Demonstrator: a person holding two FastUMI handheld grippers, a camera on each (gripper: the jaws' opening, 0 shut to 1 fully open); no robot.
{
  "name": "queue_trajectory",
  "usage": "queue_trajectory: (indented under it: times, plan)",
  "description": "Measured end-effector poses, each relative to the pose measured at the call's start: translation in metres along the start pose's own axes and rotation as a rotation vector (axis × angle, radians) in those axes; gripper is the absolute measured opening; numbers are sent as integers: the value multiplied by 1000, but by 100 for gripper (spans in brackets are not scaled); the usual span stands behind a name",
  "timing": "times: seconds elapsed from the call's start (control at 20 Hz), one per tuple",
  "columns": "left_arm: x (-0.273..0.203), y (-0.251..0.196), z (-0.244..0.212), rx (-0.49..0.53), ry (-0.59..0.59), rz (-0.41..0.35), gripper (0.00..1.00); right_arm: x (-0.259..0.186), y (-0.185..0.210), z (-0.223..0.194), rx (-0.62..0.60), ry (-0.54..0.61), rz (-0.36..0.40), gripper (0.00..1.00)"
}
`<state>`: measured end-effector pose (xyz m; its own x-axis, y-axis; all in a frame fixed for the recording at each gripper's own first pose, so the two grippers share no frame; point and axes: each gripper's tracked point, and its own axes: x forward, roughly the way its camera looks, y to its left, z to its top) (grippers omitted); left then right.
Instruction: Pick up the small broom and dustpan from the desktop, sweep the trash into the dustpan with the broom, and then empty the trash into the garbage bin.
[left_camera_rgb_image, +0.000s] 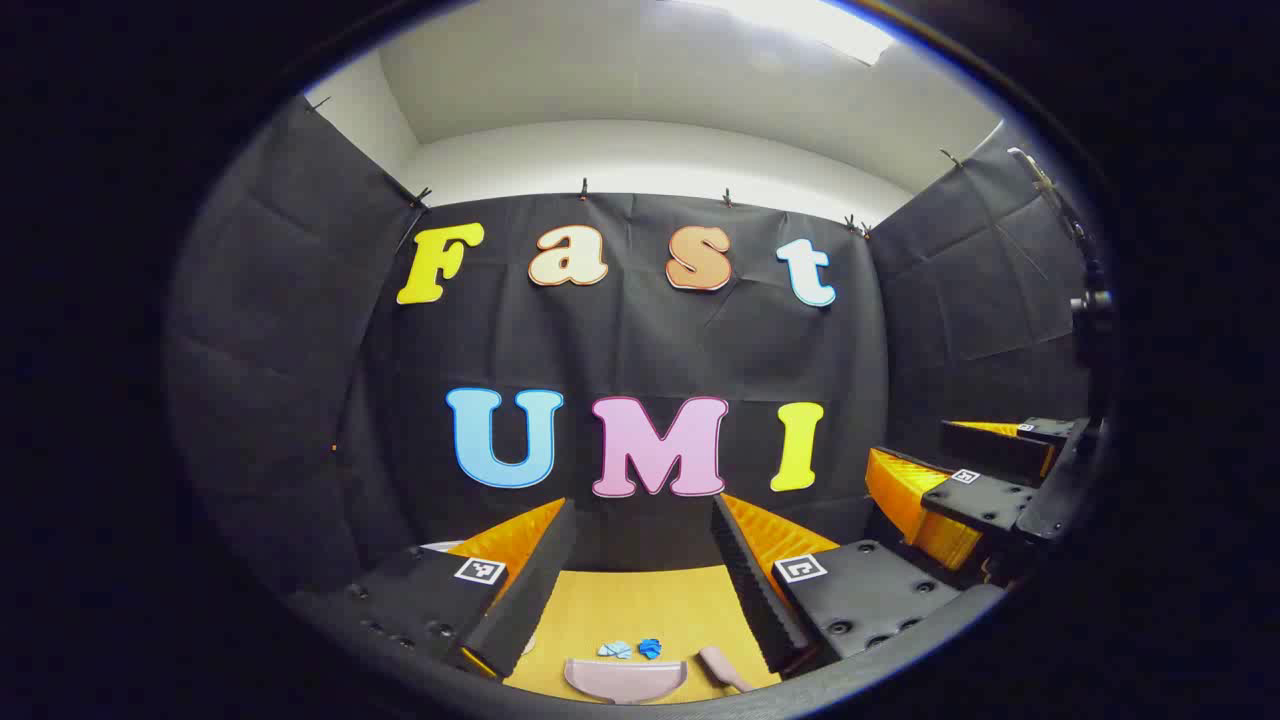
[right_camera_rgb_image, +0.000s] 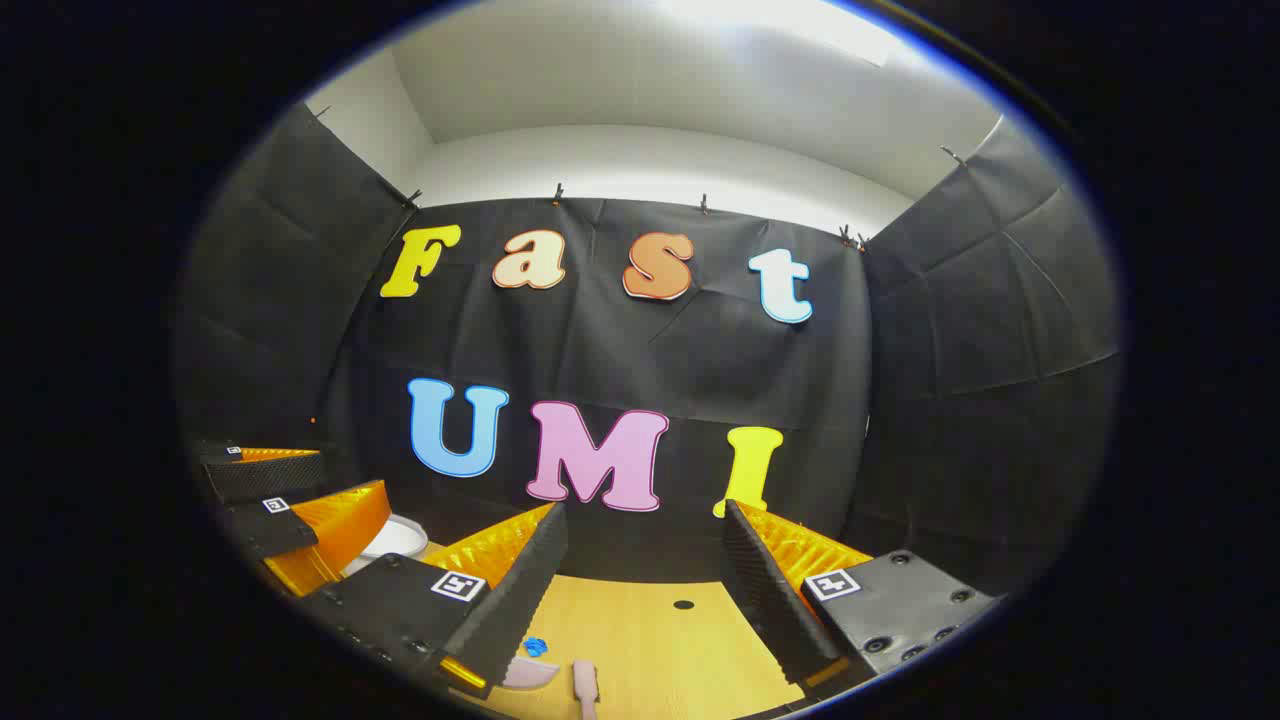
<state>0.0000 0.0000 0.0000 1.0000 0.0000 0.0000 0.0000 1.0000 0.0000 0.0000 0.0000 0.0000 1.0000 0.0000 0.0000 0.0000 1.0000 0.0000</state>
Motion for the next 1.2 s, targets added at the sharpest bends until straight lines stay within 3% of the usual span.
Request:
queue_trajectory:
  times: [0.6, 0.9, 1.2]
  plan:
    - [-13, -3, -7, -78, 35, -24, 80, -9, 3, 2, -59, 22, 46, 96]
    - [-22, -6, 7, -21, -21, -29, 80, -16, 9, 10, -51, 5, 62, 99]
    - [-27, -3, 4, -49, -13, -35, 80, -20, 17, 7, -58, 20, 82, 99]
